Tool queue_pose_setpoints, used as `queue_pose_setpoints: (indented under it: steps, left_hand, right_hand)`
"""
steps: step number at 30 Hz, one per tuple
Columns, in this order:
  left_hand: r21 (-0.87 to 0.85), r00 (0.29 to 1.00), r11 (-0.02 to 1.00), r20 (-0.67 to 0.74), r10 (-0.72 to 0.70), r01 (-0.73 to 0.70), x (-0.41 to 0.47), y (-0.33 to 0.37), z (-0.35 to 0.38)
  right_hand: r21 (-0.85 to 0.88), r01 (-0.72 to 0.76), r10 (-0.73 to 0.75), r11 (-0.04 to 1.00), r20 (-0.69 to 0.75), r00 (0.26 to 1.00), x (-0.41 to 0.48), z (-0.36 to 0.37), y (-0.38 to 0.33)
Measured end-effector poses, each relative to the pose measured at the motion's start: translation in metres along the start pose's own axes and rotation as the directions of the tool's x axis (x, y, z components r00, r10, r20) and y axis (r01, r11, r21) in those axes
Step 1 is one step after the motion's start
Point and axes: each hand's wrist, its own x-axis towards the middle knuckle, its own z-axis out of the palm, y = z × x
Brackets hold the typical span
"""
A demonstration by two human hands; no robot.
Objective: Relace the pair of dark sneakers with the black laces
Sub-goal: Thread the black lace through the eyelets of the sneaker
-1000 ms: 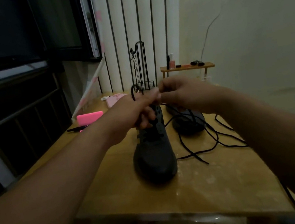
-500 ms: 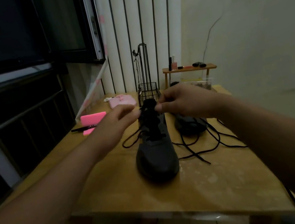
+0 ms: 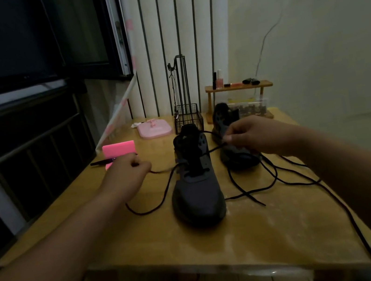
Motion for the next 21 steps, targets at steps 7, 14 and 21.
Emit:
queue_pose_setpoints:
  steps: [7,14,21]
  left_hand:
    - [-0.254,0.921,0.927,0.206,0.330,-0.275,-0.023,0.077,0.026]
    - [-0.480,0.942,0.872,0.240,0.235,-0.095,-0.019,0.077,0.021]
    - [-0.459,0.883,0.888,0.412,0.225,-0.012,-0.023,0.078,0.019]
  right_hand:
    - [0.248,0.084,-0.112,0.965,0.099,0.989,0.009,0.023,-0.036]
    - [0.744,-0.007,-0.164,0.668,0.157,0.974,-0.002,0.012,-0.030]
    - [0.783,0.060,-0.197,0.619,0.081,0.977,0.002,0.024,-0.027]
